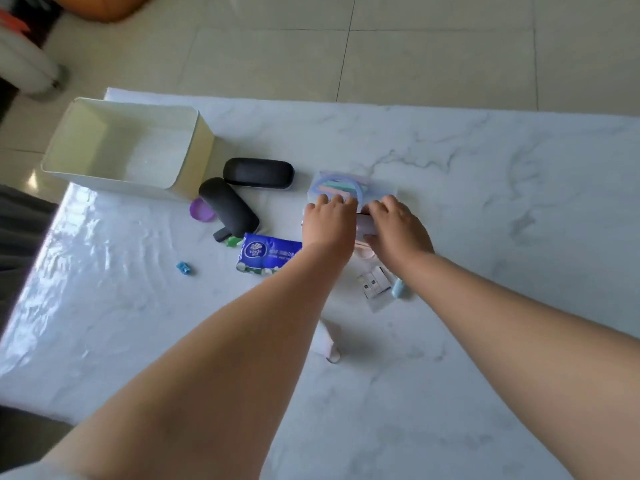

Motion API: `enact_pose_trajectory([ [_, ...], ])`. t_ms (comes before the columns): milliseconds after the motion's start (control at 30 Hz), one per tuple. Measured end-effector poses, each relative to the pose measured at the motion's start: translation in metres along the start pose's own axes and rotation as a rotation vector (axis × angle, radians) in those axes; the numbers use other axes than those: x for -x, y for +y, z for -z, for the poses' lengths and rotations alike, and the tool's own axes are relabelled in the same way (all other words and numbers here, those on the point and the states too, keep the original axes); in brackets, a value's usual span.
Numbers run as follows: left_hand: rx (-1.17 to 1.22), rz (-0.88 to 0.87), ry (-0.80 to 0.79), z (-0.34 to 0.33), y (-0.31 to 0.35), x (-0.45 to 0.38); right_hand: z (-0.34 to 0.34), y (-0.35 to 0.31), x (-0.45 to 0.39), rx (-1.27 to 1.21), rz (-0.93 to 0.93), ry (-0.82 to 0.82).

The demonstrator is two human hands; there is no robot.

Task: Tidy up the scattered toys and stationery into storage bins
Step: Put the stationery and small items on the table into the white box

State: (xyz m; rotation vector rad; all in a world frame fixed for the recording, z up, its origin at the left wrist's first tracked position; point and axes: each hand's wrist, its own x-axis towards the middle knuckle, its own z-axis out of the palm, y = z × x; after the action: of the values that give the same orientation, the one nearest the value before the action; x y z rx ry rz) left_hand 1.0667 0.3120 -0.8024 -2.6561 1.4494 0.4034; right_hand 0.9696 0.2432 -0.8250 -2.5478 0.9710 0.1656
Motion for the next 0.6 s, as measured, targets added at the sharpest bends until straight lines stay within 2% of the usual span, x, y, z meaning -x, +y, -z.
enact_pose_trajectory([
  [233,0.073,-0.015,0.179,0.029,-0.120,-0.042,-0.009,-0.120,-0.077,-0.049,-0.174,0.286],
  [367,0.198,0.197,0.179,0.043,-0.226,-0.059,-0.030,-0.217,-0.132,-0.138,-0.234,0.362],
  [467,0.174,0.327,0.117,0.037,-0.303,-0.065,-0.041,-0.274,-0.164,-0.179,-0.235,0.359],
  [600,0.099,0.303,-0.099,0.021,-0.387,-0.063,-0.056,-0.334,-0.196,-0.241,-0.254,0.362],
])
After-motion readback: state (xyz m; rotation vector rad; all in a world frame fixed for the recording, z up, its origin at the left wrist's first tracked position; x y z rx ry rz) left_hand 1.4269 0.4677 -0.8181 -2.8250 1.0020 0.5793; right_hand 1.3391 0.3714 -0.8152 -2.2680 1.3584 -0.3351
